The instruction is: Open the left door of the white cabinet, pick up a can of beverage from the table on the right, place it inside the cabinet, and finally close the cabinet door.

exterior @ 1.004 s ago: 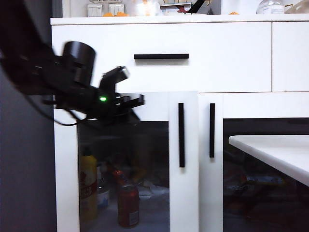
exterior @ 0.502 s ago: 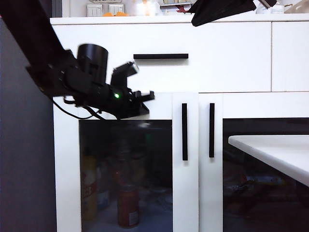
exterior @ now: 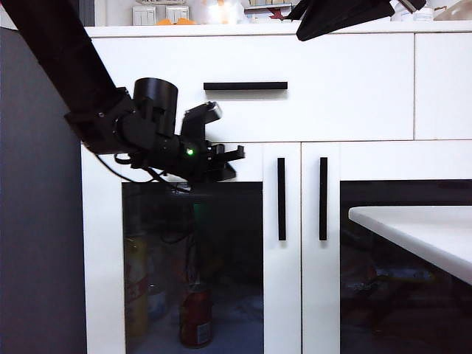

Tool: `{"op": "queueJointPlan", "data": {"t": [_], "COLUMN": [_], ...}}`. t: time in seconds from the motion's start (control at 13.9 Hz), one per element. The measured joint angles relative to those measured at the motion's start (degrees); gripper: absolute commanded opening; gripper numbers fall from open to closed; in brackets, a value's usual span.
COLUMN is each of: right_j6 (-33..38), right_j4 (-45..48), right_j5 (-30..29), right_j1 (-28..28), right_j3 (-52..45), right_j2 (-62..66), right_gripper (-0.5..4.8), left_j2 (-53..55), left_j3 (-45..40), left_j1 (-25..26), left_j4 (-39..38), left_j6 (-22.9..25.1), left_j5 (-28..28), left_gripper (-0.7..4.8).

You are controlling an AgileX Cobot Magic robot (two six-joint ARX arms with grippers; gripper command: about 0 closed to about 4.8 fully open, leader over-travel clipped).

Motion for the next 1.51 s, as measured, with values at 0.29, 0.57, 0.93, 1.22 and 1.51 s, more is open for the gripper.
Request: {"op": "queueJointPlan", "data": {"t": [0.29,0.57,0.93,1.22,1.51], "right_j6": [0.0,0.0,-2.0,-2.7,-2.7], "right_j4": [-0.9,-2.6,-8.2,-12.2,-16.1], "right_j5": [-0.1,0.0,7.9,10.2,13.0], "right_j1": [-0.7,-1.0,-1.0,-1.0,-1.0], "right_j3": [0.0,0.0,0.0,0.1,0.1], "right_j2": [-0.1,-2.6,-14.6,-27.8,-39.3], "right_gripper": [-0.07,-0.07,-0.07,-0.07,-0.07], "left_j2": [-0.1,-5.4,-31.3,-63.5,-82.5], "left_j3": [2.1,2.1,-12.9,-25.9,-26.3], "left_j1": [-0.2,0.5,-3.2,-6.4,-6.4], "left_j4": [-3.9,-13.8,-24.1,-33.0,-49.7], "left_j6": [-0.5,-2.9,-6.6,-6.1,-2.3], "left_j5": [0.6,2.8,4.0,0.0,-6.6], "left_gripper": [-0.06,-0.06,-0.06,-0.06,-0.06]}}
